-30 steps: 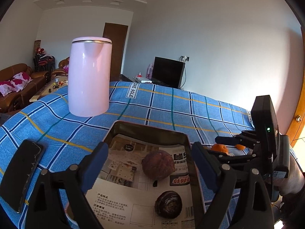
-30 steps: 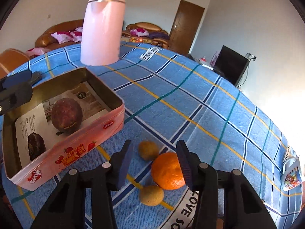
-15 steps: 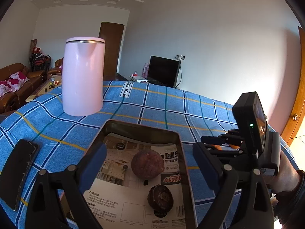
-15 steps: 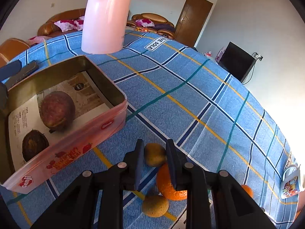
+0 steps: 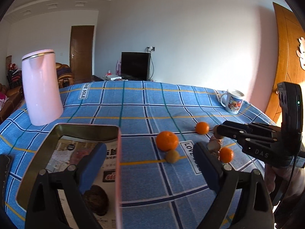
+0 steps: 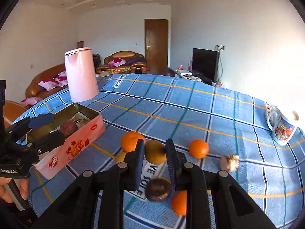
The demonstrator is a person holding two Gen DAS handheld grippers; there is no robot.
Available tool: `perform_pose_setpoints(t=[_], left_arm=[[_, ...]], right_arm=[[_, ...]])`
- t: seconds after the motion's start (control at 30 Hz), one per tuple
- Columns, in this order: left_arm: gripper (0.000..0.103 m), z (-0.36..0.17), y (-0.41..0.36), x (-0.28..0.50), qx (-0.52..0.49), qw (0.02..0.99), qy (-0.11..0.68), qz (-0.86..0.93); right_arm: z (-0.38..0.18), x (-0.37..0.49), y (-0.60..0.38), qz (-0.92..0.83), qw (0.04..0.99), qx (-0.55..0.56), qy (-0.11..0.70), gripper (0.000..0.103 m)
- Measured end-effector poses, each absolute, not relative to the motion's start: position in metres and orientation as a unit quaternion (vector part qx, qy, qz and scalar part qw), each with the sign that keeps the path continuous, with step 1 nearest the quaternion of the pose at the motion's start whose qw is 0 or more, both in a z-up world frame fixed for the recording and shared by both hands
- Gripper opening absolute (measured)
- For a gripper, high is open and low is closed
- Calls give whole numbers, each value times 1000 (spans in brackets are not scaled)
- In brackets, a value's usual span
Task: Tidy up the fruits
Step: 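Grasp the small yellow-brown fruit with the right tool while the left tool grasps another dark brown fruit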
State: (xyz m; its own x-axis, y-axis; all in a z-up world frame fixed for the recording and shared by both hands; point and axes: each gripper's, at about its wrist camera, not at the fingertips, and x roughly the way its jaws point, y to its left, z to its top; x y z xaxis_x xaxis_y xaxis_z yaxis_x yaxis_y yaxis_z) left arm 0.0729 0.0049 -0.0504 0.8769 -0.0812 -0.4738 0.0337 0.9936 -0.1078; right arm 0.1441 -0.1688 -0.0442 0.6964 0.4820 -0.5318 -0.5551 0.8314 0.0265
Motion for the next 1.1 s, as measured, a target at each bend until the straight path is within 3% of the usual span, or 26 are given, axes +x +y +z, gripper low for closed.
perform_pose_setpoints(t=[0.17,0.33,0.37,0.47,0.53,0.67,0.7,0.73,0.83,0.97,1.1], left_arm=[[92,-62,-45,95,-16,957,280,-75],[83,-76,-85,121,3,934,337,-122],[77,-79,-91,125,4,928,348,-130],[72,-85,-105,134,17,915,375,-146],[63,-89,-110,139,28,909,389,-146],[60,-91,-114,145,35,907,394,-142],[45,-93,-113,147,31,904,403,-142],[41,-95,-111,149,23,899,411,-149],[43,-96,-105,150,0,896,414,-159],[43,-99,-106,153,-2,892,422,-161],[42,-102,-104,156,-13,886,431,-170]], right_arm=[[-56,139,-215,247,929,-26,276,24],[-51,135,-244,232,936,-5,263,23],[-51,134,-245,233,937,-4,261,16],[-54,134,-252,234,937,1,261,16],[-54,134,-253,240,935,5,260,16],[-56,136,-260,244,933,13,265,16],[-57,136,-263,239,933,12,267,16],[-58,136,-266,230,935,10,271,17],[-58,130,-281,232,931,31,282,18],[-69,112,-275,256,914,2,313,44],[-83,100,-264,263,904,-23,335,44]])
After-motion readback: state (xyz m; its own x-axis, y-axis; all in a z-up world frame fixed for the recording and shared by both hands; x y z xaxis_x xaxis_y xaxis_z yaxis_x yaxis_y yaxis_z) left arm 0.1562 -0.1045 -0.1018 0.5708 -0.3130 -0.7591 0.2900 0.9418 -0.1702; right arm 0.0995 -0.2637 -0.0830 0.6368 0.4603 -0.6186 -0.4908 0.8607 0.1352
